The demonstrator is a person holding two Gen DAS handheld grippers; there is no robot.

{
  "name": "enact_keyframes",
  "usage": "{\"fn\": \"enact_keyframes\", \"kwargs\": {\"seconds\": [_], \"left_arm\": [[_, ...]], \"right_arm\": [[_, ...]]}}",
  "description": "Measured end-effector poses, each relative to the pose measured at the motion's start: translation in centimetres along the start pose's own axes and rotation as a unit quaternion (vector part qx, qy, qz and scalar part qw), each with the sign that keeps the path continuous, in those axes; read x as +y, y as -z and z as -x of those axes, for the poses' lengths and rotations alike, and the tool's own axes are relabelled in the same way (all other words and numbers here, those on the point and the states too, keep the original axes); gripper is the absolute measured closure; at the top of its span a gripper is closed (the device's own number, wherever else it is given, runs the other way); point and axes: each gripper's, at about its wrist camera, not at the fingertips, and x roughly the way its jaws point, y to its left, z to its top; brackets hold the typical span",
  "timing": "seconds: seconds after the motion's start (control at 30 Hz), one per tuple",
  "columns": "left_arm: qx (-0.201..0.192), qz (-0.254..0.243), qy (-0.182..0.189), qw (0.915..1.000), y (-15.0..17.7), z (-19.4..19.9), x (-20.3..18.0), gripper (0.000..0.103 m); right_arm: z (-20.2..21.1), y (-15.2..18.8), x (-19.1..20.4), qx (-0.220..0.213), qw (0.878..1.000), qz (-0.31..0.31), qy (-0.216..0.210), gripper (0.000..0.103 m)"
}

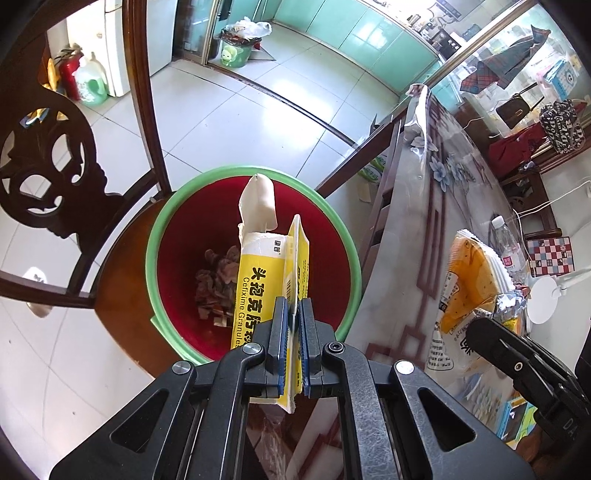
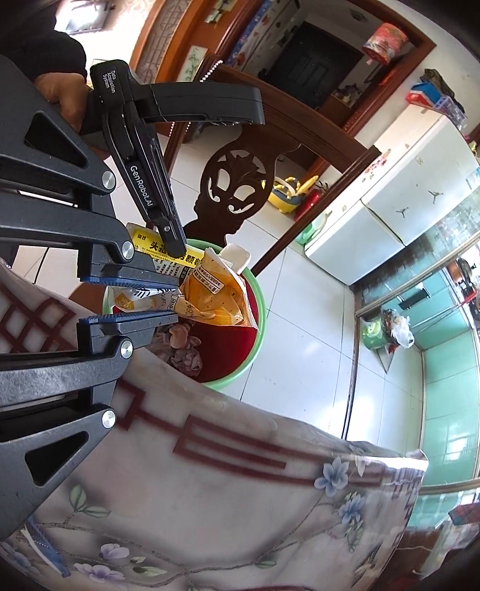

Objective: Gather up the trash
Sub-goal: 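Carry yellow box to red bucket with left tool while right tool carries snack bag, then open left tool over bucket while right tool drops the snack bag in, then grasp crumpled white paper with left tool while right tool grasps yellow juice box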

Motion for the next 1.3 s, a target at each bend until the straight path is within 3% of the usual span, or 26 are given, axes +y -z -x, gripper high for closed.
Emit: {"fn": "enact_keyframes", "kwargs": {"seconds": [0.53, 0.57, 0.63, 0.67, 0.7, 0.83, 1.13, 1.3], "left_arm": [[0.005, 0.016, -0.005, 0.9998, -0.3, -0.5, 1.4, 0.097], [0.005, 0.019, -0.009, 0.9998, -0.3, -0.5, 1.5, 0.094], [-0.001, 0.029, -0.013, 0.9995, -0.3, -0.3, 1.8, 0.073], [-0.008, 0.034, -0.014, 0.9993, -0.2, -0.1, 2.0, 0.043], [-0.016, 0.037, -0.015, 0.9991, -0.2, 0.2, 2.2, 0.023], [-0.037, 0.035, -0.011, 0.9986, -0.3, 1.3, 2.4, 0.022], [-0.048, 0.027, 0.003, 0.9985, 0.8, 3.1, 0.7, 0.022], [-0.06, -0.003, 0.019, 0.998, 2.0, 4.4, -1.9, 0.022]], "right_arm": [[-2.4, -0.6, 0.7, 0.015, 1.0, 0.017, -0.02, 0.092], [-2.6, -0.6, 0.7, 0.015, 1.0, 0.017, -0.022, 0.09], [-3.0, -0.8, 0.8, 0.02, 0.999, 0.013, -0.022, 0.08], [-3.1, -0.8, 0.8, 0.02, 1.0, 0.012, -0.019, 0.074], [-3.1, -0.8, 0.8, 0.015, 1.0, 0.013, -0.014, 0.066], [-2.1, -0.8, 1.0, -0.023, 0.999, 0.019, 0.013, 0.048], [1.4, 0.8, -1.8, -0.031, 0.999, -0.032, 0.007, 0.046], [5.0, 3.3, -5.3, -0.05, 0.996, -0.061, 0.038, 0.045]]}}
